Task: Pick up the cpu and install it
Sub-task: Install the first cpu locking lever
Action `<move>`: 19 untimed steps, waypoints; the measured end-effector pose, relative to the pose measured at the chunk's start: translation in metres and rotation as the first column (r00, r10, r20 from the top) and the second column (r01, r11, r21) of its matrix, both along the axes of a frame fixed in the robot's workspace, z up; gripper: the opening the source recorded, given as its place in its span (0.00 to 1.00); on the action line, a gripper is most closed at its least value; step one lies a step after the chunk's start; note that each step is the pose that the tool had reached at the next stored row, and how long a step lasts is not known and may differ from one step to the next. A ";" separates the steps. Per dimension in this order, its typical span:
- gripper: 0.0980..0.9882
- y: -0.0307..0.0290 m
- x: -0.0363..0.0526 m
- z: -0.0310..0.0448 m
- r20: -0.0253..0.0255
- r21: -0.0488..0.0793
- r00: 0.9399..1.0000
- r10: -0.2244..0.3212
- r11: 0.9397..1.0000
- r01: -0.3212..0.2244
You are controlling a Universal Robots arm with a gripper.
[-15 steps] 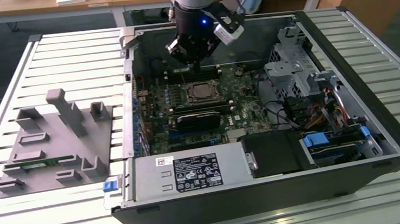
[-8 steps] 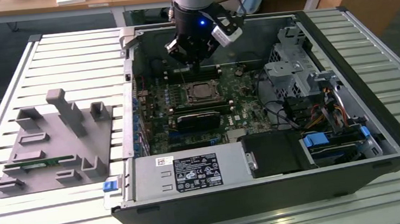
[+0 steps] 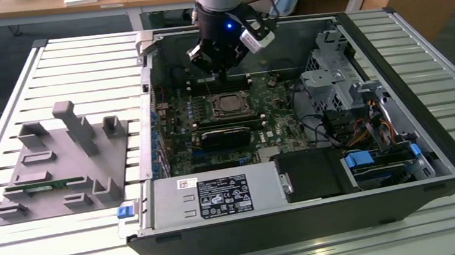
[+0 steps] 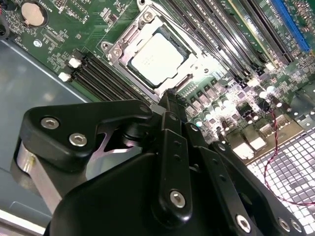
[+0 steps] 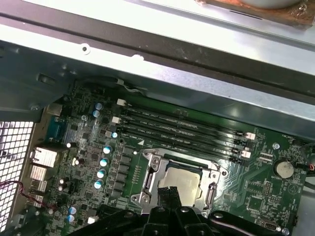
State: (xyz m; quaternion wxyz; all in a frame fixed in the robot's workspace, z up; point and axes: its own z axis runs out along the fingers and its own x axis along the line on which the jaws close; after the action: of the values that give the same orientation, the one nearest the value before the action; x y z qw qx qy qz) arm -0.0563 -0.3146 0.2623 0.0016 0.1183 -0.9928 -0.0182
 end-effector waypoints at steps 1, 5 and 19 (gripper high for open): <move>0.01 0.0000 -0.0006 0.0000 0.000 0.000 1.000 0.000 1.000 0.000; 0.01 0.0000 -0.0029 0.0000 0.000 0.000 1.000 0.000 1.000 0.000; 0.01 0.0000 -0.0187 0.0000 0.000 0.000 1.000 0.000 1.000 0.000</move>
State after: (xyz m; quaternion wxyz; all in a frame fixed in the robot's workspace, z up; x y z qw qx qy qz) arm -0.0750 -0.3146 0.2623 0.0017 0.1183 -0.9928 -0.0182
